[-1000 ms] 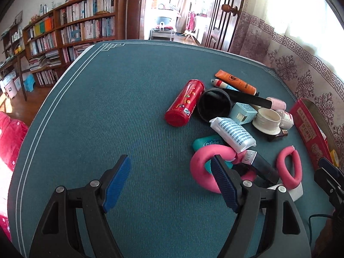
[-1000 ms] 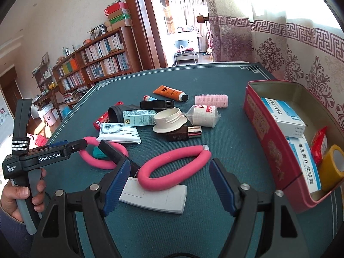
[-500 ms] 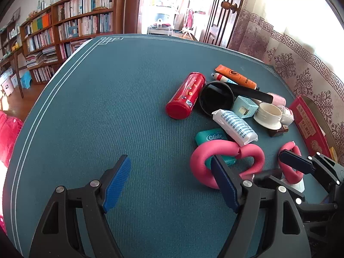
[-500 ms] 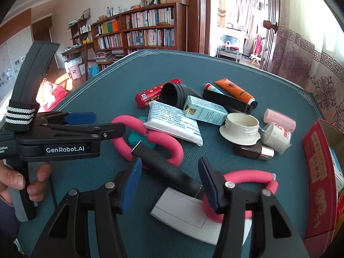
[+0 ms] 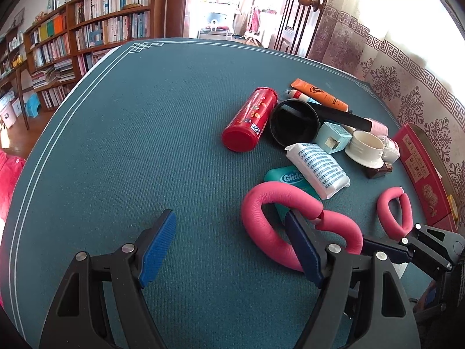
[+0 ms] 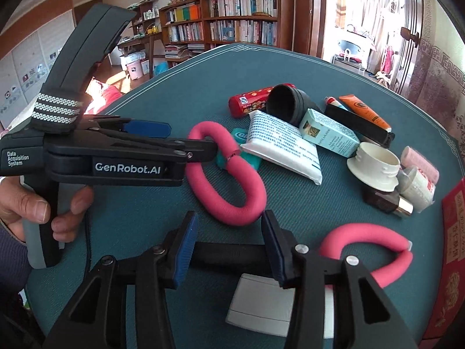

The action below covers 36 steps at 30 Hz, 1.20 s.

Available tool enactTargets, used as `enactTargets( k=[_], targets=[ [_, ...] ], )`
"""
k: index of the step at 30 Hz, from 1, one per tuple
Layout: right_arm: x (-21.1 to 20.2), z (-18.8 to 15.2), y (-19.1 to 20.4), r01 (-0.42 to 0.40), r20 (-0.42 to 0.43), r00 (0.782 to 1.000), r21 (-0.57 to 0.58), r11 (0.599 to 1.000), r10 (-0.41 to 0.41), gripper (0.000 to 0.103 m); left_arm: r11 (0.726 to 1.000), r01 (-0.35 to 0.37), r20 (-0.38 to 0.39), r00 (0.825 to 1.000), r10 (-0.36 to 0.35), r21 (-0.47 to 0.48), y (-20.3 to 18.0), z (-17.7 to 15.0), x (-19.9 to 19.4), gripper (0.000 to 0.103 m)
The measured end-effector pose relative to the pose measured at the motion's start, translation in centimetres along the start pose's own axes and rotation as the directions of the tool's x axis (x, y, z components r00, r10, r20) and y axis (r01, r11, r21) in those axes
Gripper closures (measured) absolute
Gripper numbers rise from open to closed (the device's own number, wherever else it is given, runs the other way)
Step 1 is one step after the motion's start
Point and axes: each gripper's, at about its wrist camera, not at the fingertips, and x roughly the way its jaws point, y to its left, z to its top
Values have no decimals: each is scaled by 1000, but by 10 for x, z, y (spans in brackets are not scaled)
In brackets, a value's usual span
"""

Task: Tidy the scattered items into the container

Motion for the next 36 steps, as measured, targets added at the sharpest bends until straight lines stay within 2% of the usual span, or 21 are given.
enactTargets(
  k=[8,15,22,24,32,36],
  targets=[
    [-14,-26,26,-91,-34,995,-24,996,90,53,1000,31,-7,999,-31,3,-6,-1,-5,23],
    [-23,-42,33,-83,-24,996,2,997,83,53,995,94,-4,996,-94,-40,-15,-4,-16,23],
    [-31,-49,33,-50,15,999,24,998,50,50,989,64,-54,996,-72,-136,-29,-7,-4,23],
    [-33,-49,33,-47,30,998,29,998,46,47,989,35,-47,998,-42,-145,-33,-6,-4,23],
    [-42,-51,23,-76,85,994,70,995,70,40,971,34,-57,997,-49,-237,-39,0,0,23],
    [-46,-52,18,-101,103,990,94,990,92,39,971,25,-64,997,-41,-239,-38,3,3,23]
  ],
)
